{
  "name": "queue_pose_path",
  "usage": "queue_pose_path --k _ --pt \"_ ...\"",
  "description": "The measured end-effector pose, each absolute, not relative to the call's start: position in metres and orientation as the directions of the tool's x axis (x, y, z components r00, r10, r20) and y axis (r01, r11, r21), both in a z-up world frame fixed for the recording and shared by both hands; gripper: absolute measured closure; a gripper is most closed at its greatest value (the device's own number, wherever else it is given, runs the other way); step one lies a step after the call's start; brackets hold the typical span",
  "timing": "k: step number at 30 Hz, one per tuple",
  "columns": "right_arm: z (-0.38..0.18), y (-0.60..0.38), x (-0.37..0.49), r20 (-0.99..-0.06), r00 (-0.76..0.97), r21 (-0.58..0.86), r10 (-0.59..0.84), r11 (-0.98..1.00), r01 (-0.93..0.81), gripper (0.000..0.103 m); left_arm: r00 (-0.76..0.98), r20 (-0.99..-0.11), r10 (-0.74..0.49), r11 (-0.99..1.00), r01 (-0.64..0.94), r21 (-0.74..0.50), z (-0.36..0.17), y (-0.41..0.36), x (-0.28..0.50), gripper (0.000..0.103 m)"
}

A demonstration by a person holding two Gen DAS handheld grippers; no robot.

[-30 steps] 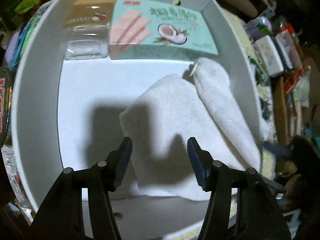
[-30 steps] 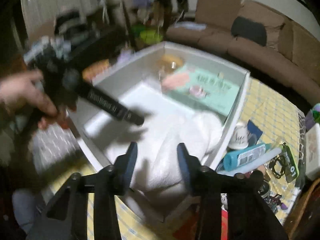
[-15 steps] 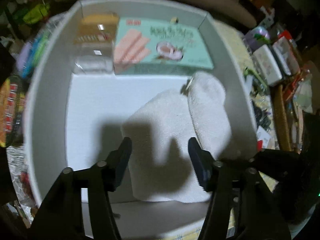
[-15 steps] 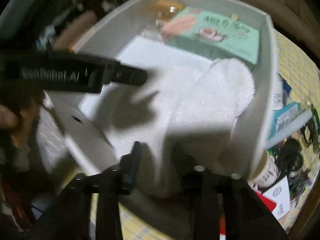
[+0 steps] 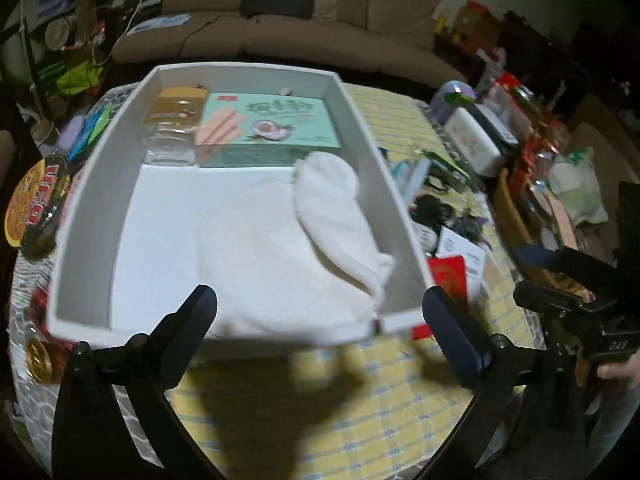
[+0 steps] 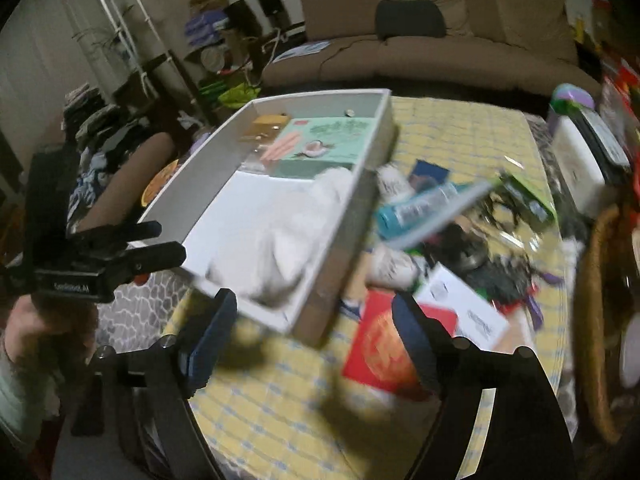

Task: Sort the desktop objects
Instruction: 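Lower the towel into the tray and open both grippers, then move the right gripper toward the black patterned scrunchie on the table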

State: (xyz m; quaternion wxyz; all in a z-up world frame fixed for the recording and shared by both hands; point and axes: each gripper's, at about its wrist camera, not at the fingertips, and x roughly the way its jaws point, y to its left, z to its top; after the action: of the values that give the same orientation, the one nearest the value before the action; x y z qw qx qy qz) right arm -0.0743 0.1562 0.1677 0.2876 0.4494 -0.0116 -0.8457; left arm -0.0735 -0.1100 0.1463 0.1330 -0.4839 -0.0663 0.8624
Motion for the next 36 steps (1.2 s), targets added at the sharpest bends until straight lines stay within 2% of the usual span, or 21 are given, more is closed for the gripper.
queue_pose_path --k 4,10,17,25,28,30,36 --pt "0.153 0.179 -0.052 -0.756 -0.452 0.277 -0.474 -0.857 0.436 0.014 -0.493 -0.805 0.331 -0.944 -0.185 -0.274 0.133 -0.088 -0.051 0.0" --pt "0.132 0.211 -0.034 -0.76 -0.492 0.252 -0.424 -0.891 0.379 0.008 -0.52 -0.793 0.317 -0.948 -0.206 -0.244 0.127 -0.055 -0.021 0.0" --pt "0.119 0.253 -0.022 -0.743 -0.562 0.227 -0.364 -0.926 0.3 0.007 -0.587 -0.734 0.343 -0.935 -0.292 -0.203 0.139 -0.013 -0.003 0.0" --pt "0.12 0.3 -0.015 -0.682 -0.655 0.241 -0.327 -0.945 0.221 0.007 -0.623 -0.692 0.364 -0.922 -0.347 -0.172 0.154 0.044 -0.032 0.0" --pt "0.12 0.31 -0.016 -0.679 -0.676 0.219 -0.287 -0.958 0.187 0.01 -0.623 -0.707 0.335 -0.933 -0.327 -0.153 0.146 0.068 -0.052 0.008" --pt "0.118 0.318 -0.015 -0.673 -0.686 0.222 -0.276 -0.96 0.168 0.011 -0.622 -0.722 0.301 -0.945 -0.298 -0.138 0.133 0.082 -0.07 0.019" --pt "0.115 0.332 -0.016 -0.663 -0.675 0.293 -0.324 -0.942 0.164 0.012 -0.64 -0.755 0.142 -0.983 -0.183 -0.029 0.092 0.106 -0.104 0.021"
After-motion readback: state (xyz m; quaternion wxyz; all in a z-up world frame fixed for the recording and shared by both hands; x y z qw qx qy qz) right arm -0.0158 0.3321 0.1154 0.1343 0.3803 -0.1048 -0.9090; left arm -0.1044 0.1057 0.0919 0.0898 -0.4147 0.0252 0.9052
